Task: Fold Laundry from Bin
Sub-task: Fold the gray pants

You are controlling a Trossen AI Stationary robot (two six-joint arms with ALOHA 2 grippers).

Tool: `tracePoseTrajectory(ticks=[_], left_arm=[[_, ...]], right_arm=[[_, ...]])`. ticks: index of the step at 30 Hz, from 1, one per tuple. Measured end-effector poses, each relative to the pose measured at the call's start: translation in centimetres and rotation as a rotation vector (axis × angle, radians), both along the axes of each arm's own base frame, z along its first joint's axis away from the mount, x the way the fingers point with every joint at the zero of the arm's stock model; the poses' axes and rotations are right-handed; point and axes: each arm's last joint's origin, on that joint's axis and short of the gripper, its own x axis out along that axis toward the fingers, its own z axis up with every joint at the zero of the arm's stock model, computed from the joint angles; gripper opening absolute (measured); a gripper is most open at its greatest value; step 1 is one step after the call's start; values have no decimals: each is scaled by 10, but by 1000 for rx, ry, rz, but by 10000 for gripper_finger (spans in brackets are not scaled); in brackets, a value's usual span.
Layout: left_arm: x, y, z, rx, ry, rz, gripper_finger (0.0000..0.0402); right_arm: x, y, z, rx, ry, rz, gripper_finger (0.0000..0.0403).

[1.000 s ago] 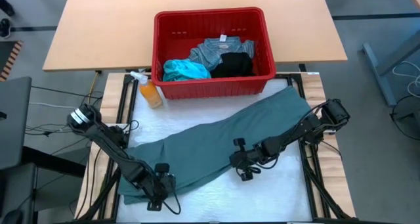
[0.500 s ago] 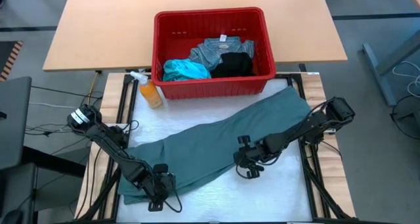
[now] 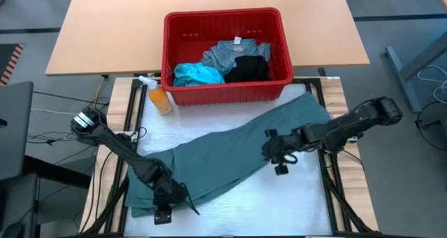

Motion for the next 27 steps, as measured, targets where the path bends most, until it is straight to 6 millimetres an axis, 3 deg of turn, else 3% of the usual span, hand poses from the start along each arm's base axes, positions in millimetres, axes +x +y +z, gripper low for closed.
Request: tracePoseTrajectory(ticks=[3, 6, 9, 12, 18, 27], left_arm=[[1, 12, 16, 47, -150, 29, 137], [6, 26, 26, 257, -402, 82, 133], [18, 39, 26, 491, -592, 107, 131], [34, 49, 17, 597, -713, 109, 130], [61, 61, -16, 791, -747, 72, 130], [80, 78, -69, 968, -590, 77, 130]], right_arm=[[-9, -19, -14, 39, -27, -125, 132], [-14, -36, -25, 22, -54, -265, 132], [-19, -49, -34, -73, -42, -382, 132], [-20, -63, -40, -159, -16, -480, 132], [-16, -89, -55, -166, 48, -603, 132], [-10, -125, -79, -179, 71, -849, 132]])
